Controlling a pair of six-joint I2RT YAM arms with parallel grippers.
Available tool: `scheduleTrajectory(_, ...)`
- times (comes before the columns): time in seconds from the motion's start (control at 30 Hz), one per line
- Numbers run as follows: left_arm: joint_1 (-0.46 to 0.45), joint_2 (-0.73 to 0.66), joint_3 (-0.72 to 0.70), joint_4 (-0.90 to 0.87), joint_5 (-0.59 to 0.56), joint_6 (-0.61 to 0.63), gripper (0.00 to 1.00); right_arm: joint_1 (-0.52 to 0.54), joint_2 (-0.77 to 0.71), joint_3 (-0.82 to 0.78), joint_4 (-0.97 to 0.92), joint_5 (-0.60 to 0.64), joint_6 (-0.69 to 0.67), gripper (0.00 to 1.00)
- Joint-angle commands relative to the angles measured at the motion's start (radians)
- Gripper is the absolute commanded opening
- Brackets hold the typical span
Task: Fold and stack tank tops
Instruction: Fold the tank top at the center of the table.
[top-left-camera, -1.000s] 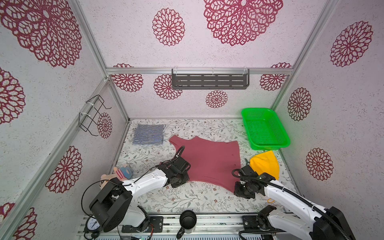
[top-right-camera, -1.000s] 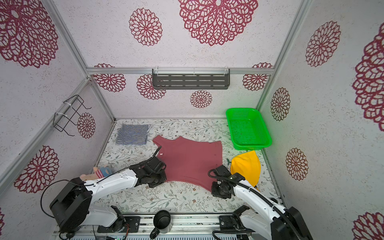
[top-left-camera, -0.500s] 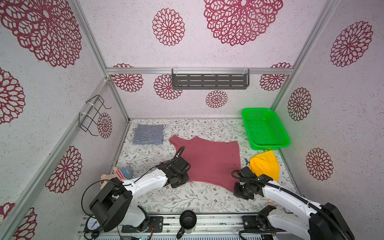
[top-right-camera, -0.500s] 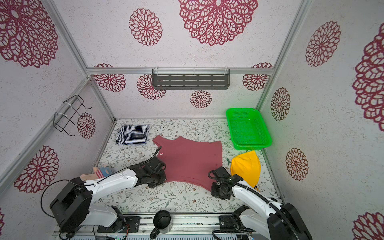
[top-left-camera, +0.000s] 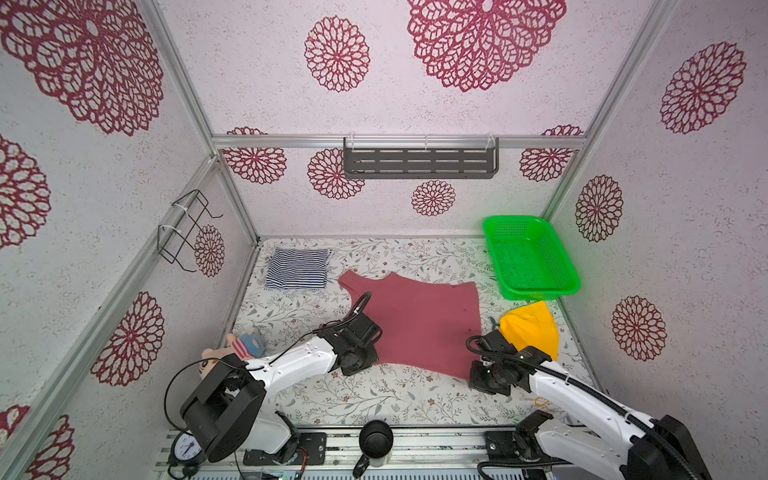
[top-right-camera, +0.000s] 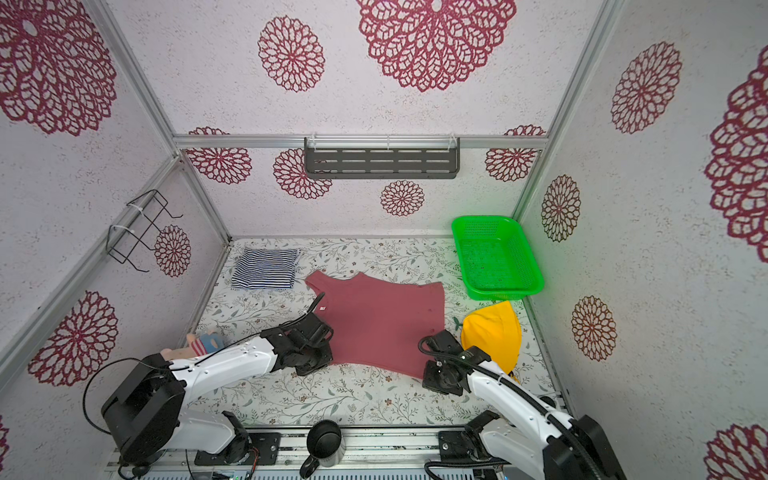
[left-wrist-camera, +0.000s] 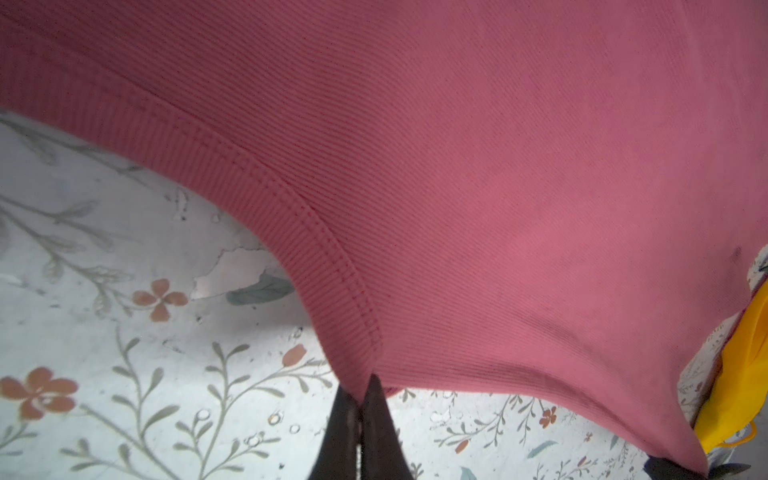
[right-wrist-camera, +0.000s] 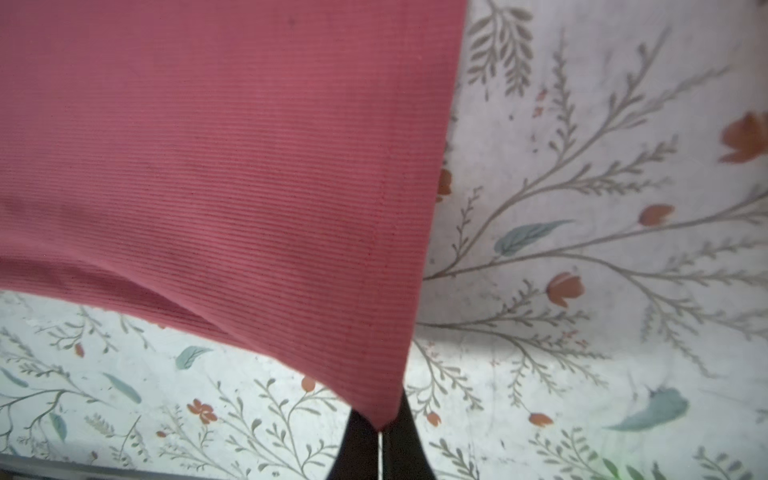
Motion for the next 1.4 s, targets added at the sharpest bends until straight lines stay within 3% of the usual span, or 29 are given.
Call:
scheduleTrajectory(0.0,-0.038,-0.031,-0.014,-0.039,-0.037,-0.043,0.00,0.004,-0.056,0.017,-0.139,0.000,-0.006,0.00)
scheduleTrajectory(0.13,-0.065,-0.048,0.009,-0.074,-0.078,-0.051,0.00,0.004,-0.070,0.068,-0.210,-0.004,-0.028,0.00)
scheduleTrajectory(0.33,-0.022,0.008,0.143,-0.155,-0.086,0.087,0.00,-0.012,0.039,0.181,-0.209,0.020,-0.098,0.00)
scheduleTrajectory(0.6,0.072,0.108,0.238,-0.145,-0.031,0.245,0.00,-0.174,0.177,0.254,-0.139,-0.012,-0.284,0.00)
scheduleTrajectory(0.87,0.157,0.211,0.333,-0.155,0.026,0.374,0.00,-0.261,0.319,0.328,-0.116,-0.032,-0.398,0.00)
scheduleTrajectory(1.37,0.221,0.338,0.462,-0.132,0.101,0.461,0.00,-0.334,0.502,0.445,-0.069,-0.039,-0.473,0.00)
